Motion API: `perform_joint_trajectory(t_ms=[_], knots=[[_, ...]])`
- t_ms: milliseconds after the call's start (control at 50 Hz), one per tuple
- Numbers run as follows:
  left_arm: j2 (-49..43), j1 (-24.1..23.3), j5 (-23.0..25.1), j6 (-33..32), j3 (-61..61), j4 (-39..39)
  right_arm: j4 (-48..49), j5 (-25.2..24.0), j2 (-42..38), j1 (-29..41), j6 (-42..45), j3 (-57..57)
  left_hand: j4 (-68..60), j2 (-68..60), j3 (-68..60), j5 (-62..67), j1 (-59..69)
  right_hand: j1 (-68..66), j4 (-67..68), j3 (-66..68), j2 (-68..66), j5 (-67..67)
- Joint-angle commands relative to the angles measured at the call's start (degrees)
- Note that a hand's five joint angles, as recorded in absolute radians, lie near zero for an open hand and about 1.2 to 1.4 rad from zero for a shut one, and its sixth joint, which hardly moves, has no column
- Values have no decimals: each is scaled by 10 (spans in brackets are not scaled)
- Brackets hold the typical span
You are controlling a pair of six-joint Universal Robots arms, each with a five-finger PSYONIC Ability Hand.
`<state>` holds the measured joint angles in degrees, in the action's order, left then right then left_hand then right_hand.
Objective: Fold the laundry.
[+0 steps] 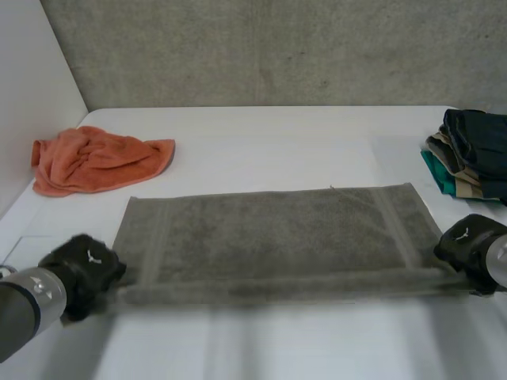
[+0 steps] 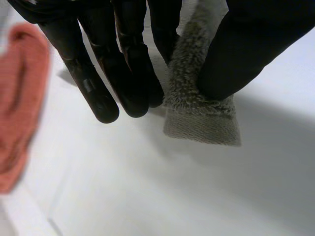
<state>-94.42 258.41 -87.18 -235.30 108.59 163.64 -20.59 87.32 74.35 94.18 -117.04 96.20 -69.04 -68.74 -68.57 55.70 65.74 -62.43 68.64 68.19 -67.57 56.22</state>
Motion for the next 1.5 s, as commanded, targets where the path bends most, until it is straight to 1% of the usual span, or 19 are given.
perform_joint_trajectory(t_ms=[20,260,380,400,420,440,460,620,700,800,880,960,980,1060,1120,1160,1220,1360,1500], knots=[[-89,-17,-4,69,-81,152,127,0,-63,23,-98,-57,-110,-113,-114,143,143,-176,114,118,-124,138],[-278,-50,-16,155,-284,182,262,21,-234,75,-142,-220,-110,-113,-114,143,143,-176,114,118,-124,138],[-371,-67,-82,160,-404,177,274,42,-313,88,-144,-321,-110,-113,-114,143,143,-176,114,118,-124,138],[-382,-70,-85,160,-417,178,278,43,-323,88,-143,-333,-110,-113,-114,143,143,-71,9,14,-20,33],[-394,-74,-90,159,-431,178,286,50,-343,89,-139,-355,77,74,72,-43,-44,486,-548,-543,537,-524],[-406,-79,-97,156,-449,178,288,53,-354,89,-138,-366,521,519,517,-488,-489,524,-586,-582,576,-562],[-410,-83,-95,157,-458,178,293,58,-363,90,-138,-376,590,587,586,-557,-557,524,-586,-582,576,-562],[-401,-98,-84,157,-481,182,312,84,-364,100,-142,-400,590,587,586,-557,-557,524,-586,-582,576,-562],[-387,-106,-82,155,-459,174,283,61,-334,100,-140,-367,590,587,586,-557,-557,524,-586,-582,576,-562],[-364,-100,-47,152,-394,176,187,-14,-311,91,-158,-352,590,587,586,-557,-557,524,-586,-582,576,-562],[-372,-81,-10,151,-405,194,241,-37,-329,78,-212,-372,590,587,586,-557,-557,524,-586,-582,576,-562],[-413,-67,-2,154,-433,238,309,-25,-360,74,-238,-386,561,558,557,-528,-528,524,-586,-582,576,-562],[-423,-69,-4,160,-438,260,365,-1,-361,74,-252,-383,558,555,553,-525,-525,524,-586,-582,576,-562],[-405,-63,-8,166,-425,300,459,36,-330,74,-287,-336,556,553,552,-523,-523,524,-586,-582,576,-562],[-357,-60,-8,192,-395,310,492,30,-273,63,-312,-283,560,557,555,-526,-527,524,-586,-582,576,-562],[-334,-60,-8,209,-379,311,483,17,-240,55,-315,-262,561,558,557,-528,-528,524,-586,-582,576,-562],[-282,-57,-3,244,-344,309,383,-28,-164,39,-318,-219,565,562,560,-531,-532,524,-586,-582,576,-562],[-164,-37,32,334,-233,313,184,-76,-137,-10,-311,-181,570,567,565,-536,-537,524,-586,-582,576,-562],[-140,-35,75,373,-177,316,158,-133,-133,-61,-268,-113,568,565,563,-535,-535,443,-505,-500,494,-481]])
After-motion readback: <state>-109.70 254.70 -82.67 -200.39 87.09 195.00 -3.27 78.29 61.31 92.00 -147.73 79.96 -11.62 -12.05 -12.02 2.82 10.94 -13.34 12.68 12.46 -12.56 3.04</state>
